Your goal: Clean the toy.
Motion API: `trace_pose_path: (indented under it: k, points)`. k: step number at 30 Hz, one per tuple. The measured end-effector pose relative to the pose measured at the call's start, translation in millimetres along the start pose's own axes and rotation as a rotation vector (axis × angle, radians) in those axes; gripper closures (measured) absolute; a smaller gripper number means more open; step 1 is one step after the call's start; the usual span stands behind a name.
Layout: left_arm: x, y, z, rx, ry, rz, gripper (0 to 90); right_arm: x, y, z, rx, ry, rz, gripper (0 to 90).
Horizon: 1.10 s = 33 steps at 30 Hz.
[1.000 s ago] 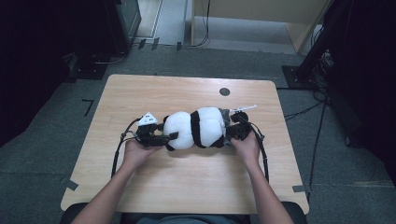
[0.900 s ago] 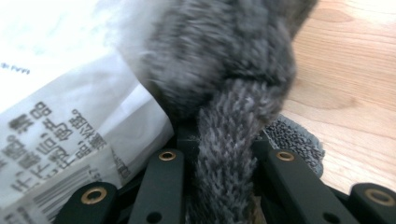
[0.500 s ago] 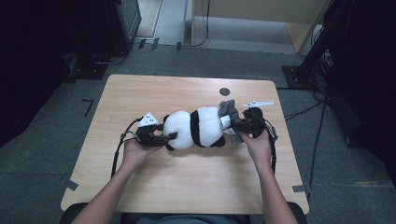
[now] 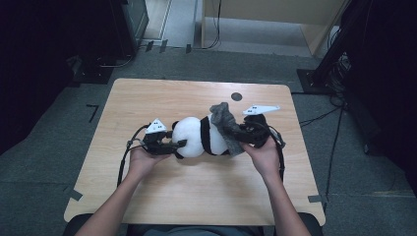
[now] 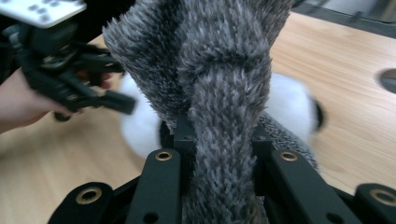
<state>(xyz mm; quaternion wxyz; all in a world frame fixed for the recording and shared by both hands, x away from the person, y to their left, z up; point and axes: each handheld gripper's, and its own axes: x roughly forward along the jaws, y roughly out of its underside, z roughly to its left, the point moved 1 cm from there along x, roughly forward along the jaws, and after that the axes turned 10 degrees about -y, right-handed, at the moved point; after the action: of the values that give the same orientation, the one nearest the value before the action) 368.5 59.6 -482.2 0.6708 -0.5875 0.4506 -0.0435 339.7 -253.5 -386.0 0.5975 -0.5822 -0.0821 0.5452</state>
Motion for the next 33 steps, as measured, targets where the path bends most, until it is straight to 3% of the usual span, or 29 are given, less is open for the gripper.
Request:
trace_pose_path:
  k: [6,10,15,19,26,33]
  points:
    - [-0.5,0.0,0.2,0.004,0.001,0.004,38.7,22.7,2.2,19.8,-0.061,-0.093,0.058,73.5]
    - [-0.5,-0.1,0.2,0.005,0.001,0.004,38.7,34.2,6.9,28.6,-0.134,-0.140,0.140,73.6]
    - [-0.6,-0.4,0.1,0.005,-0.001,0.006,38.7,44.6,16.5,32.9,-0.152,-0.223,0.199,73.8]
    - [-0.6,-0.7,0.2,0.002,-0.001,0.007,38.8,59.7,28.2,36.1,-0.156,-0.271,0.282,73.8]
    - [-0.7,-1.4,-0.3,-0.007,0.001,0.009,39.0,91.5,39.3,46.0,-0.189,-0.335,0.370,73.7]
    - [-1.1,-2.2,-1.7,-0.018,0.002,0.014,40.5,123.9,41.5,52.2,-0.241,-0.306,0.374,73.8]
